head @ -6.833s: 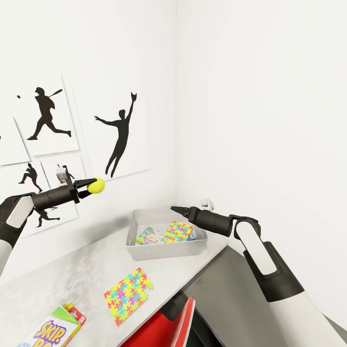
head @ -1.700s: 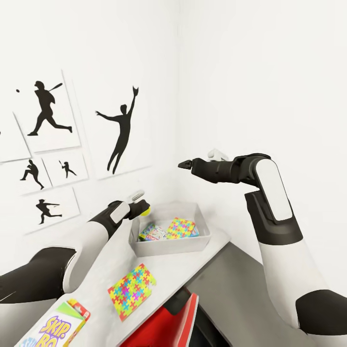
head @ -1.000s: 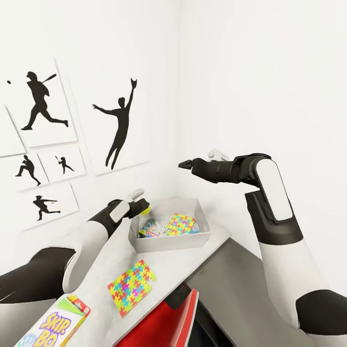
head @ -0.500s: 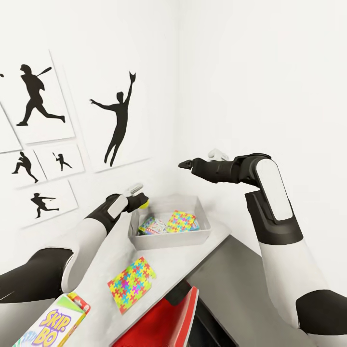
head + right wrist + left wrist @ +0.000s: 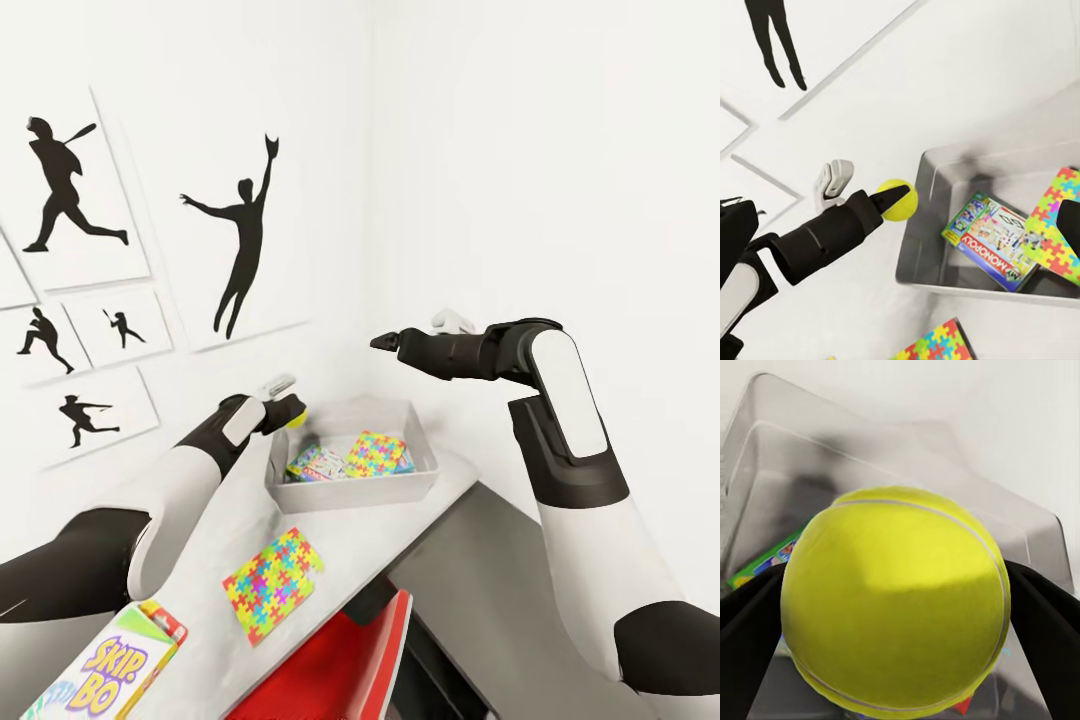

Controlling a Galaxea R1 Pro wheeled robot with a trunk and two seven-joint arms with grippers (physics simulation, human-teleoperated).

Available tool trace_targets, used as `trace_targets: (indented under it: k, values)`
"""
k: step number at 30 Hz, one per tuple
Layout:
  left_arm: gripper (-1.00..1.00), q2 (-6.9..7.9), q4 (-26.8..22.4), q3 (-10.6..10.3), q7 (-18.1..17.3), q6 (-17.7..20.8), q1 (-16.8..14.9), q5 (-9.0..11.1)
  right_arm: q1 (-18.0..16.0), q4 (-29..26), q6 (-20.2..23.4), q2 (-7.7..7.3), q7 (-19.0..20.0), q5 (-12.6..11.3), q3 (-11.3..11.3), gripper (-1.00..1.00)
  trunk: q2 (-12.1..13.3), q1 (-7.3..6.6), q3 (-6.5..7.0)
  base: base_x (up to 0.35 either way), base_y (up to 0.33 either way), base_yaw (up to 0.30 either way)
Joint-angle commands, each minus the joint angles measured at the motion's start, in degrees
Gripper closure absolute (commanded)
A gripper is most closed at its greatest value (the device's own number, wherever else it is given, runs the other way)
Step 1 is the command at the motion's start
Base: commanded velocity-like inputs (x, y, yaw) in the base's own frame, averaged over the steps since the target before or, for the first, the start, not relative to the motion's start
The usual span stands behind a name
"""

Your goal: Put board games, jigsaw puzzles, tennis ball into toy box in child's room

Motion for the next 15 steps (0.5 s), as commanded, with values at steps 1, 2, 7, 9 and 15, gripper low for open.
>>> trace_targets:
  k: [1,2,7,9,15]
  values:
    - [1.00,0.03,-0.12,-0.37,0.97,0.21,-0.07,0.60,-0.08,-0.03,0.21,0.03,-0.61,-0.45,-0.02,-1.00,-0.14,0.03,-0.23,0.000,0.000,0.000]
    - [1.00,0.03,-0.13,-0.37,1.52,0.25,-0.13,0.60,-0.08,-0.03,0.21,0.04,-0.60,-0.46,-0.03,-1.00,-0.14,0.03,-0.32,0.000,0.000,0.000]
    - [1.00,0.03,-0.13,-0.37,2.72,0.49,-0.97,0.60,-0.08,-0.03,0.21,-0.01,-0.60,-0.41,-0.09,-1.00,-0.14,0.03,-0.78,0.000,0.000,0.000]
    - [1.00,-0.02,-0.13,-0.37,2.89,0.52,-1.17,0.60,-0.08,-0.04,0.21,-0.02,-0.59,-0.39,-0.14,-1.00,-0.14,0.03,-0.97,0.000,0.000,0.000]
    - [1.00,-0.06,-0.13,-0.37,4.67,0.45,-2.20,0.60,-0.08,-0.03,0.21,-0.03,-0.59,-0.39,-0.12,-1.00,-0.14,0.03,-1.52,0.000,0.000,0.000]
